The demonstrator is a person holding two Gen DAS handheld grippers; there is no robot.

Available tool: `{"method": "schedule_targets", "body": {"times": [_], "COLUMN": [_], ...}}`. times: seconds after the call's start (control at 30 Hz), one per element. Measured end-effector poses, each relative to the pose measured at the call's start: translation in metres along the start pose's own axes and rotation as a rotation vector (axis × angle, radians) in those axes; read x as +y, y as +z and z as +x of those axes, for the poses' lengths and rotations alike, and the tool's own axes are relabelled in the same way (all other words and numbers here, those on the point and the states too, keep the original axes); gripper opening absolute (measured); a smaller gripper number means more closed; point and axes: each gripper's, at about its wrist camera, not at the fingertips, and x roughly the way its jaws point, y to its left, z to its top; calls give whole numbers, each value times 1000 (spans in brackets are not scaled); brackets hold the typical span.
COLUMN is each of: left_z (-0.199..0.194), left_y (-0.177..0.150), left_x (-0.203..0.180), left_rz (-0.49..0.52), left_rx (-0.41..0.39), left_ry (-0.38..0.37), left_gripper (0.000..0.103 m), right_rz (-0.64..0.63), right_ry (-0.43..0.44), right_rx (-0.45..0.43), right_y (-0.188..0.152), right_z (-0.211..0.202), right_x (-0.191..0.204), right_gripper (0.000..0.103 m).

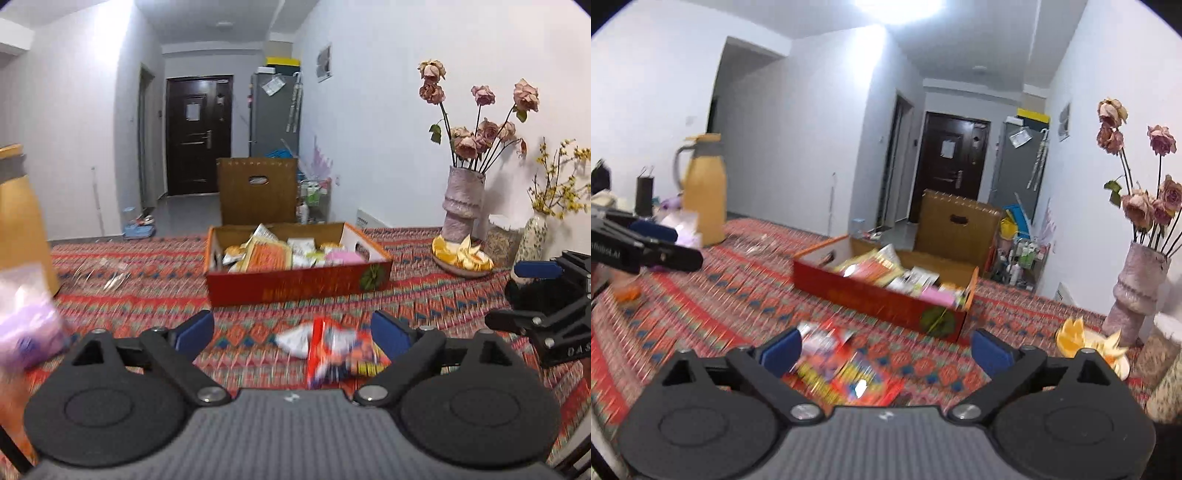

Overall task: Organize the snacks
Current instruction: 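Withdraw both grippers from the box back toward the remaining snacks, then grasp the colourful chip bag with the right gripper while the left grasps a white packet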

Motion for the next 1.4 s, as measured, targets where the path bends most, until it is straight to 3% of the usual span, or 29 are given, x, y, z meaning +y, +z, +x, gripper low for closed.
{"method": "schedule_targets", "body": {"times": [0.13, 0.33, 0.6, 0.77, 0.93, 1.13, 1.27, 1.33, 1.4], "left_z": [-34, -61, -56, -43, -20, 15, 43, 56, 72], "left_y": [-38, -85, -94, -92, -90, -80, -72, -67, -61], "left_x": [0, 9, 20, 27, 39, 51, 48, 44, 40], "left_rz": [-60, -103, -125, -129, -144, -139, -102, -81, -57], "left_rx": [23, 73, 89, 95, 113, 138, 155, 163, 165], "left_ry": [41, 84, 130, 117, 120, 146, 144, 135, 119], "left_gripper": [96, 101, 103, 103, 103, 103, 103, 103, 103], "right_rz": [-29, 88, 81, 70, -47, -216, -238, -199, -115], "right_ry": [22, 60, 27, 50, 35, 118, 217, 293, 343], "right_rx": [55, 112, 199, 200, 228, 237, 238, 286, 310], "right_y": [-32, -67, -80, -65, -48, -31, -24, -23, -24], "right_z": [-25, -45, -24, 9, 66, 147, 186, 198, 199], "right_x": [27, 44, 48, 46, 48, 50, 42, 34, 18], "right_gripper": [101, 101, 101, 101, 101, 101, 100, 93, 75]}}
